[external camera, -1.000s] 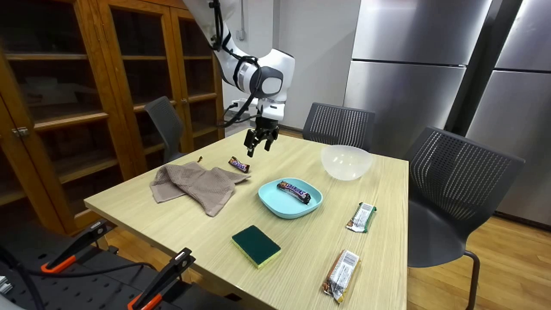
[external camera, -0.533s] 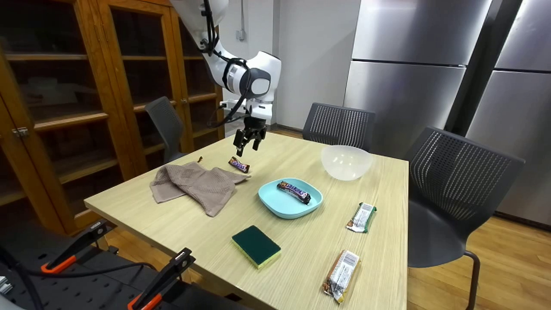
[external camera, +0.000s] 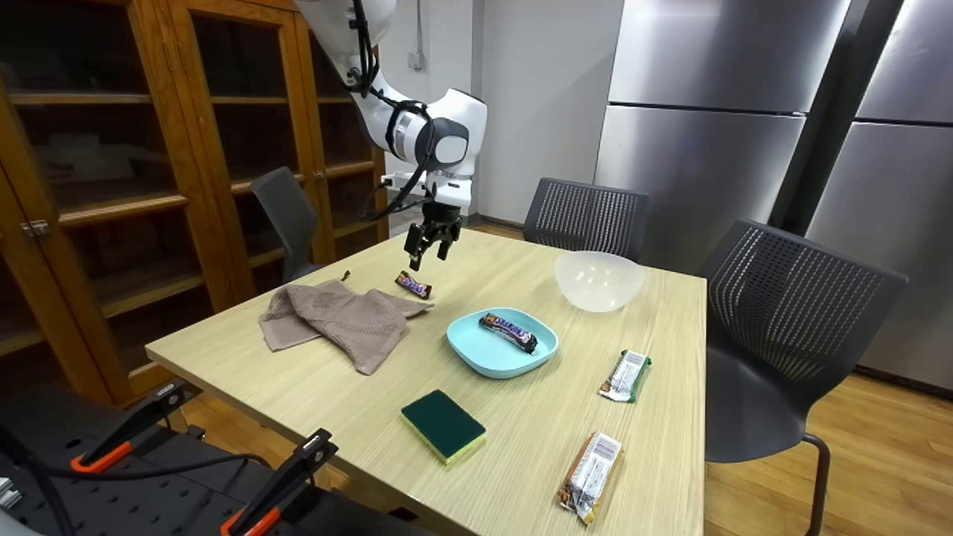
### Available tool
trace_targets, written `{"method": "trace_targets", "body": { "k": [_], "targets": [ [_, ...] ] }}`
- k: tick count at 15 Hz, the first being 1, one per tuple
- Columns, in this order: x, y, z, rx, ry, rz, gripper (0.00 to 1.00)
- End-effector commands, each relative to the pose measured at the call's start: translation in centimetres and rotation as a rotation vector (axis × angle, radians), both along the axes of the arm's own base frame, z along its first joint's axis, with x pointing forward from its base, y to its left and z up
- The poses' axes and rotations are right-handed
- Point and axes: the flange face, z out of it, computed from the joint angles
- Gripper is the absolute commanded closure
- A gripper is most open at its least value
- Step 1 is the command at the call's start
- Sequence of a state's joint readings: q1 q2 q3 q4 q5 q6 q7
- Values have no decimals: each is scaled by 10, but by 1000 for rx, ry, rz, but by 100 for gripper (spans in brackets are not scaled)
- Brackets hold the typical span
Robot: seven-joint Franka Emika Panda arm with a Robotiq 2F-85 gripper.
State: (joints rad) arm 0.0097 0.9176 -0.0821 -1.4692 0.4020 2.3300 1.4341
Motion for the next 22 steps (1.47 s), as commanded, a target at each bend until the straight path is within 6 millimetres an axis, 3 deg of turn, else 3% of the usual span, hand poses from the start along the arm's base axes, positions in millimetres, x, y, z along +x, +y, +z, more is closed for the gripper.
{"method": "trace_targets", "body": {
  "k": [1,9,18,22],
  "targets": [
    [1,0,0,0,1,0,0],
    [3,7,-2,-14,-20,-5,0],
    [12,45,-56,-76,-24,-10,0],
    [17,50,-67,-99,-15,-9,0]
  ]
}}
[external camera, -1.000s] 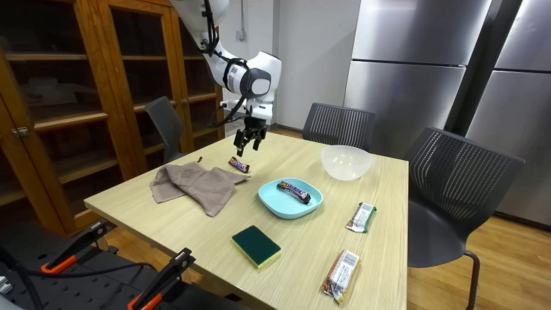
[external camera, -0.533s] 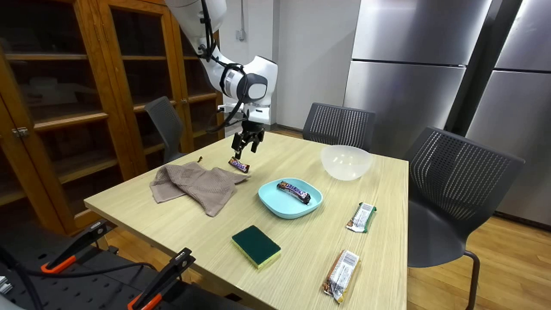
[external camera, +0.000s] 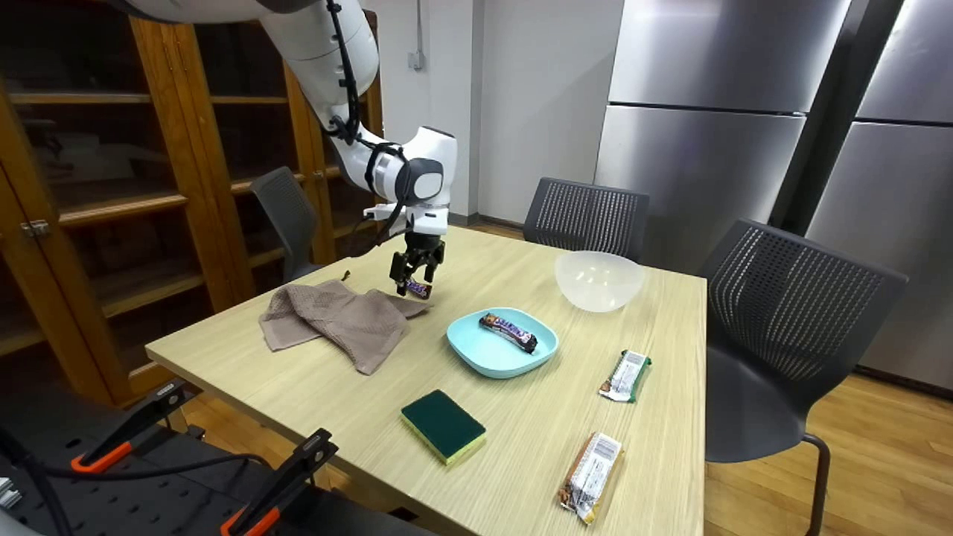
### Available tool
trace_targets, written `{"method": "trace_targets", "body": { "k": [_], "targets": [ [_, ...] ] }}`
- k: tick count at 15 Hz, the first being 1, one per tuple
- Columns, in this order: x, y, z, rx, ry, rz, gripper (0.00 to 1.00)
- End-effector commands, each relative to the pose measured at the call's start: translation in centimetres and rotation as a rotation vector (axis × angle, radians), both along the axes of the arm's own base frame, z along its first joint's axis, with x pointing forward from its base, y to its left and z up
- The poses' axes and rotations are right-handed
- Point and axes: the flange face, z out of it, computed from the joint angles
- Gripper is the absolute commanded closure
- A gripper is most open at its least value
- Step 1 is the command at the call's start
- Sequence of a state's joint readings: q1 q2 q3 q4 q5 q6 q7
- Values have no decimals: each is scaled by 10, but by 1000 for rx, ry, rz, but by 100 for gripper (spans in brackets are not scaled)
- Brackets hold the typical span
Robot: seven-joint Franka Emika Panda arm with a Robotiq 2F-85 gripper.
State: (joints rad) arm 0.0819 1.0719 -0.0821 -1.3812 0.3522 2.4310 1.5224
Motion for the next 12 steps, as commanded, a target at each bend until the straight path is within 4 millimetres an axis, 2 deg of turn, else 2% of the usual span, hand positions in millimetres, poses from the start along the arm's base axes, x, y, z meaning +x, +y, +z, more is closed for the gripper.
{"method": "trace_targets", "body": {
  "k": [1,7,8,9,12],
  "targets": [
    [15,2,-2,-30,-4,-26,0],
    [23,-5,-3,-34,4,-53,0],
    [23,-5,-4,-35,2,-54,9],
    [24,-6,-5,-38,2,-53,26],
    [25,-8,-7,-46,7,-51,51]
  ]
}}
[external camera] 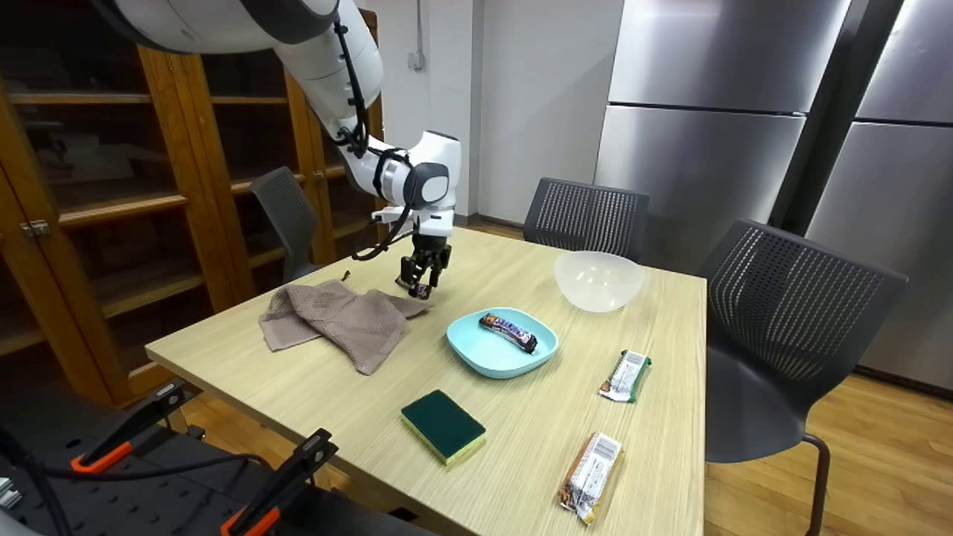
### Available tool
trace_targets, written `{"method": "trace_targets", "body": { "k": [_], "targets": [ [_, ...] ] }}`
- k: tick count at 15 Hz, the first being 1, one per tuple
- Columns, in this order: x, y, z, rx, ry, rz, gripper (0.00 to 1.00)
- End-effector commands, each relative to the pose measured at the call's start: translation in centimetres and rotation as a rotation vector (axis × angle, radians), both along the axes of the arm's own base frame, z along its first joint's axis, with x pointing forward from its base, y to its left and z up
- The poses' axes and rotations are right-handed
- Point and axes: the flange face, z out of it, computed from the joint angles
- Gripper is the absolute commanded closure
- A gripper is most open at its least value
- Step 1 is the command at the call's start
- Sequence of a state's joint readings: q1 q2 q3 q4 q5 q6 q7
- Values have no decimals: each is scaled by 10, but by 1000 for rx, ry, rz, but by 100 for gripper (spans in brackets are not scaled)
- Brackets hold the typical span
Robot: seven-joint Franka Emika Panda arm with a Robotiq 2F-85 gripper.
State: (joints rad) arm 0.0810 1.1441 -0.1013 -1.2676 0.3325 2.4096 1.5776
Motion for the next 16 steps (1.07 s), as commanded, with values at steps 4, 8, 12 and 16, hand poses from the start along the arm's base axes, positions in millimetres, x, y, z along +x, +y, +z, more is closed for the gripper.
{"method": "trace_targets", "body": {
  "k": [4,8,12,16],
  "targets": [
    [9,-3,-3,-31,32,-17,80],
    [10,-5,-1,-29,34,-16,93],
    [8,-9,12,-12,38,-1,93],
    [6,-18,27,12,28,1,93]
  ]
}}
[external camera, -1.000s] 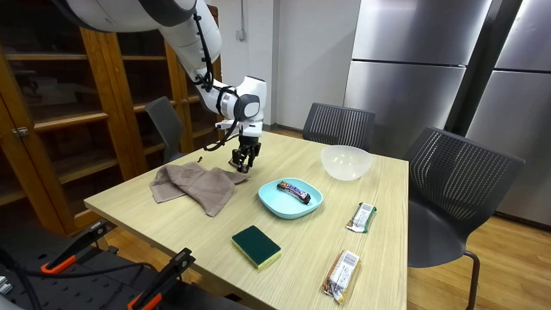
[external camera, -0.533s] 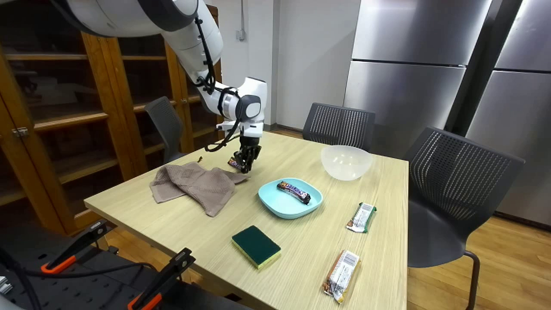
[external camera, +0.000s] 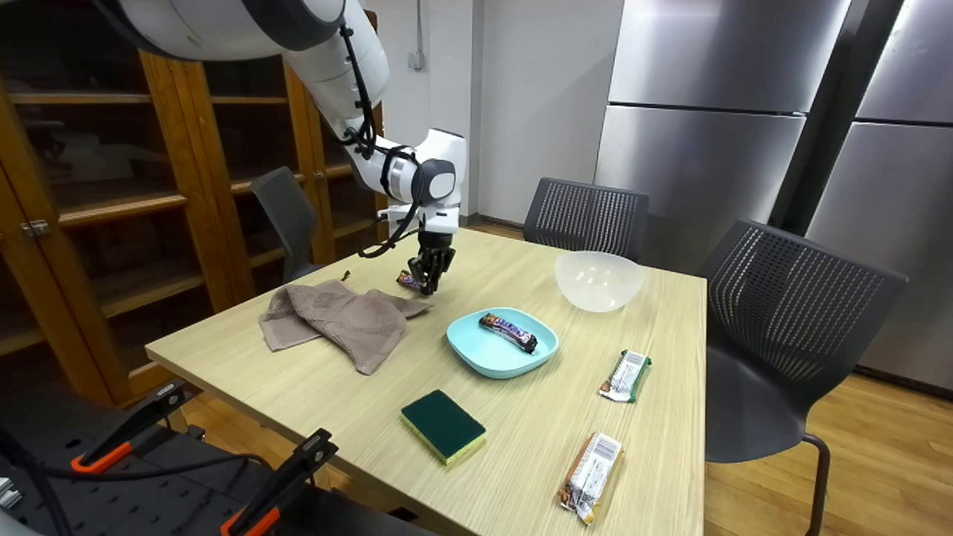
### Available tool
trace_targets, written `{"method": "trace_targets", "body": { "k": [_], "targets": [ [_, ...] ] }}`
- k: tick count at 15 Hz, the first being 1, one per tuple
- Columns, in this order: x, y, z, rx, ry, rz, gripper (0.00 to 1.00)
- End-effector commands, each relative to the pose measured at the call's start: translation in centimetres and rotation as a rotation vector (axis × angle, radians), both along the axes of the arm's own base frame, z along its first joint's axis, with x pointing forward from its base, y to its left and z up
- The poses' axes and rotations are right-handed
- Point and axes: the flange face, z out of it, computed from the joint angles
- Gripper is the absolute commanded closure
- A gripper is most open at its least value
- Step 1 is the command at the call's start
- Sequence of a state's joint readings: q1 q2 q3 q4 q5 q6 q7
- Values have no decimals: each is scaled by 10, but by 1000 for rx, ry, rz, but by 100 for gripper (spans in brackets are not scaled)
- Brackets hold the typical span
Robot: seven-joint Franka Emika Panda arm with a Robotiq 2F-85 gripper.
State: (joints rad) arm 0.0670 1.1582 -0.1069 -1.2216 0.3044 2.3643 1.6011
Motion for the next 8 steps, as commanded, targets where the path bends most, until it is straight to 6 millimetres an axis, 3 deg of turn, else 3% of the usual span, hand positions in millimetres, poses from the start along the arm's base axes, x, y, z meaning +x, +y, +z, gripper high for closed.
{"method": "trace_targets", "body": {
  "k": [1,8],
  "targets": [
    [-1,-11,26,34,7,7,94],
    [-22,-37,40,68,-13,-45,94]
  ]
}}
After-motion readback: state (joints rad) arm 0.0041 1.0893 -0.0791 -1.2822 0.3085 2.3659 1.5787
